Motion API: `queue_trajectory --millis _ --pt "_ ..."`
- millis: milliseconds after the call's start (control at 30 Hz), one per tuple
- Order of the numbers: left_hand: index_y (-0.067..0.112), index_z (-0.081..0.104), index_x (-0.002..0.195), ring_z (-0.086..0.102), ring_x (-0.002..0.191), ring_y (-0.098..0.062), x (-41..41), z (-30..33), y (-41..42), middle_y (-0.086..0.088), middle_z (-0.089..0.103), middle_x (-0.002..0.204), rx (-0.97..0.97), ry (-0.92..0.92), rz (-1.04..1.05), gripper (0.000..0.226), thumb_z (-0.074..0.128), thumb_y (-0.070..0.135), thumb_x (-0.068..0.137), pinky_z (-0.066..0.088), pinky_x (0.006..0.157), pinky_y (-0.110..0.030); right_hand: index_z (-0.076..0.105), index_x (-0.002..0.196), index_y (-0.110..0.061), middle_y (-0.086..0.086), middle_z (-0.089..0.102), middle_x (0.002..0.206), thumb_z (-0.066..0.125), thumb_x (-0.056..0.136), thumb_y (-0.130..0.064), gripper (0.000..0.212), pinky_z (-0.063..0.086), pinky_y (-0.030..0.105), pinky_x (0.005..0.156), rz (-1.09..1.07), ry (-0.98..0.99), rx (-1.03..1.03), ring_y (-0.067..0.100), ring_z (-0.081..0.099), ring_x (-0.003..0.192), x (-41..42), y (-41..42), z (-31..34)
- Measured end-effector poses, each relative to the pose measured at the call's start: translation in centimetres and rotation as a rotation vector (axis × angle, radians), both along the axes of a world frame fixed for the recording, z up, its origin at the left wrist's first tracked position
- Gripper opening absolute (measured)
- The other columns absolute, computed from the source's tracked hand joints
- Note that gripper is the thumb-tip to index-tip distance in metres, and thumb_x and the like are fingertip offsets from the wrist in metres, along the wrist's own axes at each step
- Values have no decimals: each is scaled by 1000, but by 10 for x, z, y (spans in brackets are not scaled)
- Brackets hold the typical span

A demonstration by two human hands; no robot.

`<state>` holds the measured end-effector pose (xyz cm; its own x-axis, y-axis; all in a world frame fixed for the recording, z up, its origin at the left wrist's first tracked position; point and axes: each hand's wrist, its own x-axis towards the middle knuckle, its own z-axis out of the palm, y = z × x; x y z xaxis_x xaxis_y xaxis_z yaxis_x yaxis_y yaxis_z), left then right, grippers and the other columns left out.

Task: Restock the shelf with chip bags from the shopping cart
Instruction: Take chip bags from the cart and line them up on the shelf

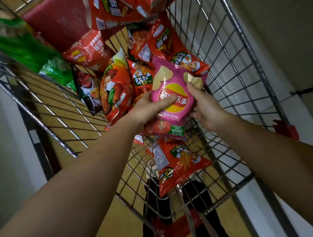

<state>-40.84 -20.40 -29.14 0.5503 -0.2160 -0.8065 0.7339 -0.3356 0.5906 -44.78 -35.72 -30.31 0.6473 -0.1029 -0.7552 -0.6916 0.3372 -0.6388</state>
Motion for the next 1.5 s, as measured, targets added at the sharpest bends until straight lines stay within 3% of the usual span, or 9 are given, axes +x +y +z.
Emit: queue_trajectory --millis 100,200,333,500,733,900,1167,1367,1500 --pt "14 54 121 71 76 -13 -2 7 15 -4 71 103 19 20 -62 67 80 37 64 57 67 -27 59 104 -27 0 69 102 45 92 -50 29 53 31 80 97 -5 36 14 66 93 -4 7 9" --pt "13 52 123 69 86 -21 -8 12 29 -6 69 108 90 49 -98 65 80 32 66 57 69 -31 50 129 -20 9 60 122 32 96 -53 50 49 36 84 239 84 -80 24 60 107 -21 12 11" --pt "14 48 127 67 81 -19 -19 19 38 -5 68 103 149 112 -105 67 81 24 69 53 56 -26 50 131 -4 15 52 133 42 99 -33 44 39 29 93 901 219 -538 28 50 120 -53 9 3" --pt "16 47 129 67 87 -24 -24 23 39 -8 66 111 167 116 -70 73 83 25 66 54 62 -31 24 148 -16 11 31 151 56 87 -52 77 34 34 108 1231 284 -509 28 35 135 -72 5 0" --pt "16 44 130 67 93 -27 -22 29 43 -7 66 112 173 69 -42 79 84 22 62 57 78 -41 42 135 -14 8 51 133 70 78 -47 71 42 30 95 1209 188 -555 24 52 117 -80 19 -15" --pt "16 45 132 66 95 -23 -10 50 45 -5 67 111 121 -58 59 85 82 21 56 55 73 -34 40 137 -14 7 58 123 69 80 -40 69 52 35 87 830 195 -429 23 62 98 -55 -5 -8" --pt "18 40 128 60 92 -15 2 67 38 3 61 107 175 -189 -45 72 81 13 69 49 72 -25 52 120 -5 12 63 83 59 87 -44 51 55 24 45 248 369 -242 19 64 57 -12 -46 14" --pt "18 35 138 57 112 -27 -9 37 32 -3 57 124 290 -143 86 87 84 29 67 48 95 -43 41 135 -8 11 52 131 64 73 -38 73 48 35 89 -54 110 246 21 50 121 -3 -36 14" --pt "14 32 139 55 115 -29 -8 25 33 -5 54 127 351 -144 178 86 82 31 70 47 97 -46 47 130 -16 4 56 129 71 78 -17 57 40 42 102 329 39 -238 20 53 116 -6 -25 -3"
